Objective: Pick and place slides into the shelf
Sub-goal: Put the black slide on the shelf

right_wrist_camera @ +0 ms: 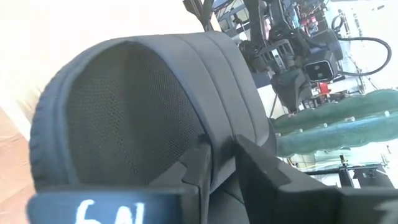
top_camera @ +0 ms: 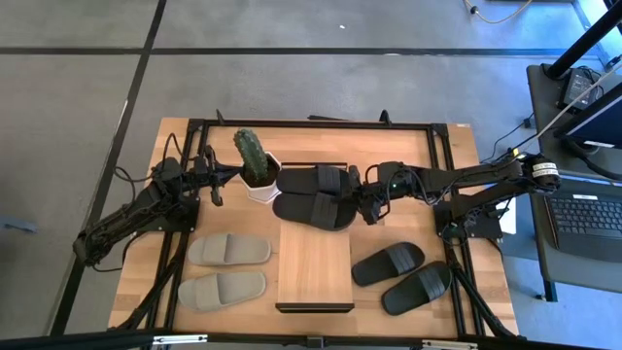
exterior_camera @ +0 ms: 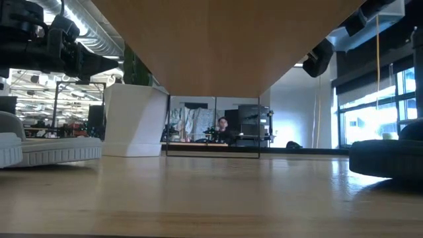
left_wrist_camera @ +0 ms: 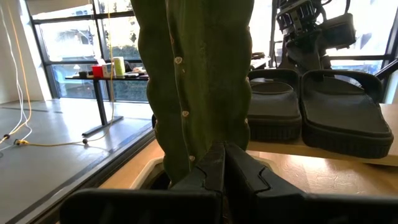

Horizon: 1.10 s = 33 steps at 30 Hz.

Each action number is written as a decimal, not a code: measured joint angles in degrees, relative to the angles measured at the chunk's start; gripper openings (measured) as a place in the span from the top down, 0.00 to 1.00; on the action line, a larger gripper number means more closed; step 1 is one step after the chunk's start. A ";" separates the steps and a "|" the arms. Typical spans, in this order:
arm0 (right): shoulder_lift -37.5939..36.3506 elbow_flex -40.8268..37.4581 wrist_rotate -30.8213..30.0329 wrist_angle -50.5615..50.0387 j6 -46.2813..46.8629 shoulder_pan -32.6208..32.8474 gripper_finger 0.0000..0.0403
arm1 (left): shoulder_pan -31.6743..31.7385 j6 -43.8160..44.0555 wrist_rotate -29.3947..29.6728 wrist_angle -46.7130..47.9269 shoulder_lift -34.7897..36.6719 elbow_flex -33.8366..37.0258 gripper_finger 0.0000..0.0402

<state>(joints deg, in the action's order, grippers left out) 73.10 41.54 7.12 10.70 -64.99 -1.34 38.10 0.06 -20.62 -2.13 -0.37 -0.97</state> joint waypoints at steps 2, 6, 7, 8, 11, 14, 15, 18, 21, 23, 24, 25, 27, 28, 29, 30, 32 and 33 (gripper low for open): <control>0.00 0.00 -0.10 0.02 0.02 0.00 0.82 | -0.01 -0.01 0.00 0.00 0.00 0.00 1.00; -0.26 -0.02 -0.18 0.02 0.48 0.00 0.82 | -0.02 -0.01 0.00 0.00 0.01 0.01 1.00; -0.44 -0.02 -0.20 0.02 1.08 0.00 0.82 | -0.01 -0.01 0.00 -0.01 0.00 0.02 1.00; -0.65 -0.04 -0.30 -0.02 1.74 0.00 0.83 | 0.00 -0.01 0.00 -0.01 0.00 0.01 1.00; -1.63 -0.04 -0.36 -0.03 4.10 0.00 0.83 | -0.01 -0.01 0.00 -0.01 0.00 0.01 1.00; -2.65 -0.04 -0.32 -1.54 5.97 0.00 0.83 | -0.01 -0.01 0.00 0.00 0.00 0.00 1.00; -2.80 -0.04 -0.33 -2.28 5.94 0.00 0.83 | 0.00 -0.01 -0.02 0.00 -0.01 0.01 1.00; -2.82 -0.04 -0.25 -3.78 6.16 0.00 0.83 | -0.02 -0.01 0.00 0.00 -0.01 0.00 1.00; -2.63 -0.04 -0.16 -4.17 6.23 0.00 0.83 | -0.02 -0.01 0.00 0.00 0.00 0.00 1.00; -2.60 -0.04 -0.14 -4.37 6.25 0.02 0.83 | -0.02 0.01 -0.02 0.00 0.01 0.02 1.00; -2.60 -0.04 -0.14 -4.33 6.25 0.00 0.83 | -0.01 0.19 0.00 -0.01 0.00 0.00 1.00; -2.60 -0.04 -0.13 -4.33 6.25 0.00 0.83 | 0.00 0.67 0.00 -0.01 0.01 0.01 1.00; -2.60 -0.04 -0.12 -4.33 6.25 0.00 0.83 | -0.01 1.33 -0.01 0.00 -0.01 0.01 1.00; -2.60 -0.04 -0.12 -4.33 6.25 0.00 0.83 | 0.00 1.37 0.00 -0.01 0.00 0.01 1.00; -2.60 -0.04 -0.12 -4.33 6.25 0.00 0.83 | 0.01 1.37 -0.02 -0.02 -0.01 0.00 1.00; -2.60 -0.04 -0.12 -4.33 6.25 0.00 0.83 | 0.00 1.35 0.00 0.00 -0.01 0.00 1.00; -2.60 -0.04 -0.09 -4.33 6.38 0.00 0.83 | -0.01 1.35 0.00 -0.01 0.00 0.00 1.00; -2.60 -0.04 -0.09 -4.33 6.50 0.00 0.83 | 0.00 1.35 -0.01 0.00 0.00 0.01 1.00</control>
<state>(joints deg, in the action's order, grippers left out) 70.50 41.50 7.03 6.37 -58.50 -1.34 38.10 1.41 -20.63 -2.13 -0.37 -0.96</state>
